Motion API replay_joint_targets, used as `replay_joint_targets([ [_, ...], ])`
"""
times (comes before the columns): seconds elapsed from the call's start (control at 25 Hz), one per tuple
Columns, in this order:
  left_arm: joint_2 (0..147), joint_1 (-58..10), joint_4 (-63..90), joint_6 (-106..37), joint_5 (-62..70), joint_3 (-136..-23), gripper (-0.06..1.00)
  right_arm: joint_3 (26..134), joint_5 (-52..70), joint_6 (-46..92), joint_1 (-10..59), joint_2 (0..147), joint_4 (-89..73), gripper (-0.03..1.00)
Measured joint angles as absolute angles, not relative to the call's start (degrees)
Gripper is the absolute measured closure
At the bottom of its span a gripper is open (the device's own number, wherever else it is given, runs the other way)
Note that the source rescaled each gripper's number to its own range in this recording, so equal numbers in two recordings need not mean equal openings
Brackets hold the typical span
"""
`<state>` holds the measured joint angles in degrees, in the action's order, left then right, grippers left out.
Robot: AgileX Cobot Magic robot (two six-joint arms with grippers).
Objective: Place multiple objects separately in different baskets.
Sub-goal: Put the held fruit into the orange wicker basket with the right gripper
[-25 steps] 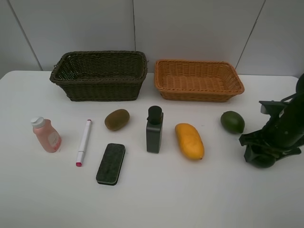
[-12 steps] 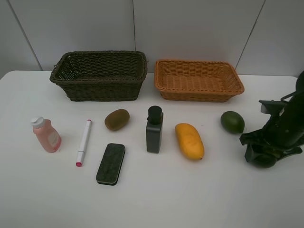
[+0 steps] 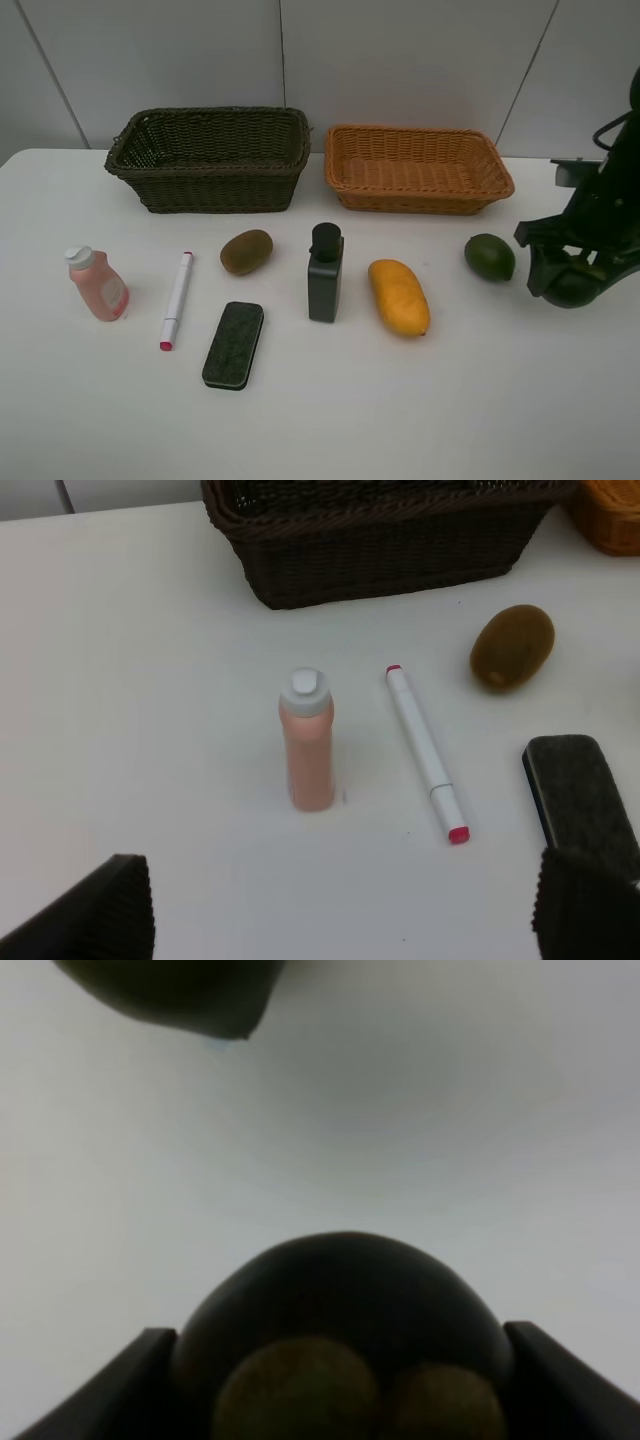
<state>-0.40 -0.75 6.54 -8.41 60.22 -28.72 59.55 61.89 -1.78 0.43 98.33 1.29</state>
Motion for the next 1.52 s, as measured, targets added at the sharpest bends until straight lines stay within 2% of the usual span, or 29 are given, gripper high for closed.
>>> replay_joint_targets([
  [0.24, -0.4, -0.7, 6.5, -8.4, 60.2, -28.7, -0.05, 69.0, 63.0, -1.6, 0.4, 98.4, 0.4, 0.40],
  [0.48, -0.4, -0.7, 6.5, -8.4, 60.2, -28.7, -0.05, 75.4, 54.8, -1.6, 0.4, 98.4, 0.0, 0.40],
  [0.76, -0.4, -0.7, 6.5, -8.4, 60.2, -28.7, -0.05, 75.8, 34.1, 0.0, 0.4, 99.4, 0.0, 0.40],
  [1.04, -0.4, -0.7, 6.5, -8.4, 60.2, -28.7, -0.05, 76.0, 18.9, 2.6, 1.8, 104.9, -0.8, 0.40],
  [1.52, -0.4, -0.7, 6.5, -8.4, 60.2, -28.7, -0.05, 76.0, 8.8, 2.7, 6.3, 112.7, -2.5, 0.40],
])
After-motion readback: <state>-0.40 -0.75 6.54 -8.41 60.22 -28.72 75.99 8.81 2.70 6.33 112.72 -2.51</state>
